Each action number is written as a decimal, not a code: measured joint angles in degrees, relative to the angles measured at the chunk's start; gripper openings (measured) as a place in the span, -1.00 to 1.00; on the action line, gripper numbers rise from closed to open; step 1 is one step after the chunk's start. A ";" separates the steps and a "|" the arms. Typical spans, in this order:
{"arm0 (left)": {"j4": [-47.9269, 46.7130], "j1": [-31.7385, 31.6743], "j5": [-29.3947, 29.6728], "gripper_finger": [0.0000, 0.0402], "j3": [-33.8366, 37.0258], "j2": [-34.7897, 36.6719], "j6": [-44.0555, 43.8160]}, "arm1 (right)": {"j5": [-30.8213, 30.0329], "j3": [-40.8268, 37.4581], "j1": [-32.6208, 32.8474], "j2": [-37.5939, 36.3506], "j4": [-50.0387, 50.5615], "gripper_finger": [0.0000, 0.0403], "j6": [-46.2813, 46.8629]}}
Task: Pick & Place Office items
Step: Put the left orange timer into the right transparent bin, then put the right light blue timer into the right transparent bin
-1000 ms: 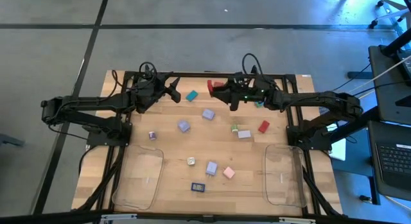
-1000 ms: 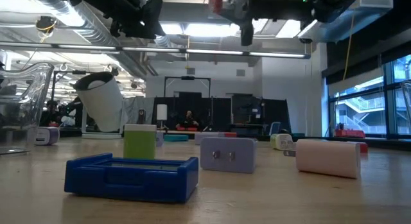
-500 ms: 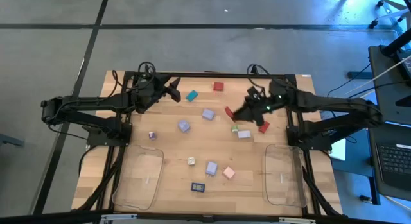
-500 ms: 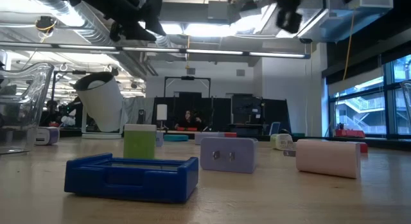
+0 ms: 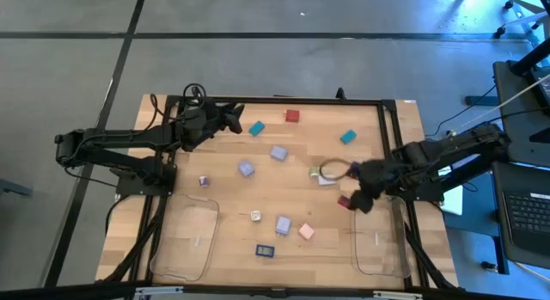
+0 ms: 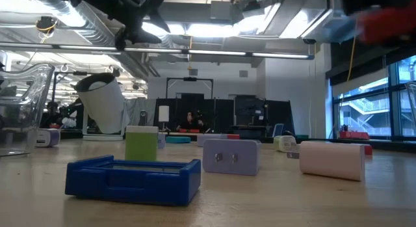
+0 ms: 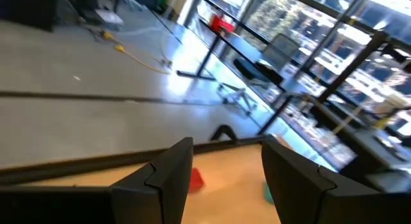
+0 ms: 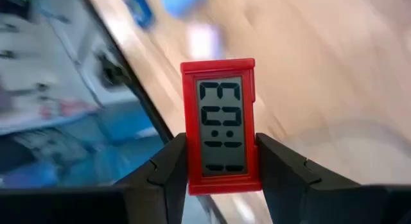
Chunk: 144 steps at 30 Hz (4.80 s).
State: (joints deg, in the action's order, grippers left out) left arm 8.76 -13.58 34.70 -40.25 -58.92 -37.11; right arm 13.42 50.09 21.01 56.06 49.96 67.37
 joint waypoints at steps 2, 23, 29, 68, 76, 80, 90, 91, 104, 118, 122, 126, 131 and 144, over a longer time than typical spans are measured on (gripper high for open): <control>-0.14 0.00 -2.00 -0.09 0.02 -0.40 -1.05 | 0.08 0.00 2.76 0.75 3.27 -0.22 3.45; 0.45 6.05 -4.85 -0.09 0.02 -11.85 -13.17 | -0.55 -0.07 11.63 21.66 15.27 -0.19 17.64; 1.04 7.21 -3.62 -0.09 0.02 -11.02 -12.32 | -0.92 -0.09 13.20 28.38 15.25 -0.18 16.43; 11.22 6.03 -2.22 -0.09 0.02 -10.24 0.81 | 0.11 15.79 12.74 24.07 31.04 0.18 -1.01; 18.80 2.95 -2.11 -0.09 0.02 -10.23 11.69 | -11.13 16.31 6.78 23.51 31.62 0.16 -5.51; 21.89 1.39 -2.09 -0.09 0.02 -9.48 18.98 | -11.70 16.31 0.81 23.29 31.64 0.15 -9.47; 22.39 -1.39 -2.10 -0.09 0.02 -7.10 28.79 | -23.72 15.57 -19.11 23.25 23.95 0.15 -29.81; 22.35 -1.54 -2.12 -0.09 0.02 -6.98 29.64 | -23.94 15.41 -21.30 23.29 22.60 0.15 -31.59; 20.78 -1.57 -2.00 -0.09 0.02 -6.62 33.45 | -21.36 6.80 -43.70 24.78 7.48 0.15 -19.23; 21.02 -6.67 2.38 -0.09 0.02 -6.62 38.40 | -33.67 -6.86 -45.26 24.78 -9.31 0.15 22.35; 21.04 -8.65 2.36 -0.09 0.02 -6.62 37.91 | -36.64 -10.30 -45.26 24.78 -17.30 0.15 23.69; 21.02 -10.50 2.14 -0.09 0.02 -6.62 37.91 | -38.06 -13.32 -46.42 24.78 -19.55 0.15 28.84; 21.02 -11.43 1.33 -0.09 0.02 -6.62 37.91 | -39.12 -15.39 -47.70 24.80 -19.87 0.15 34.25; 20.99 -11.45 1.31 -0.09 0.02 -6.62 37.93 | -41.18 -16.26 -52.41 24.82 -29.72 0.19 22.11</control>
State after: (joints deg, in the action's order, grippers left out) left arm 29.75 -25.04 36.01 -40.23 -65.54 0.82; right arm -27.76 33.82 -31.40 80.88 20.25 89.48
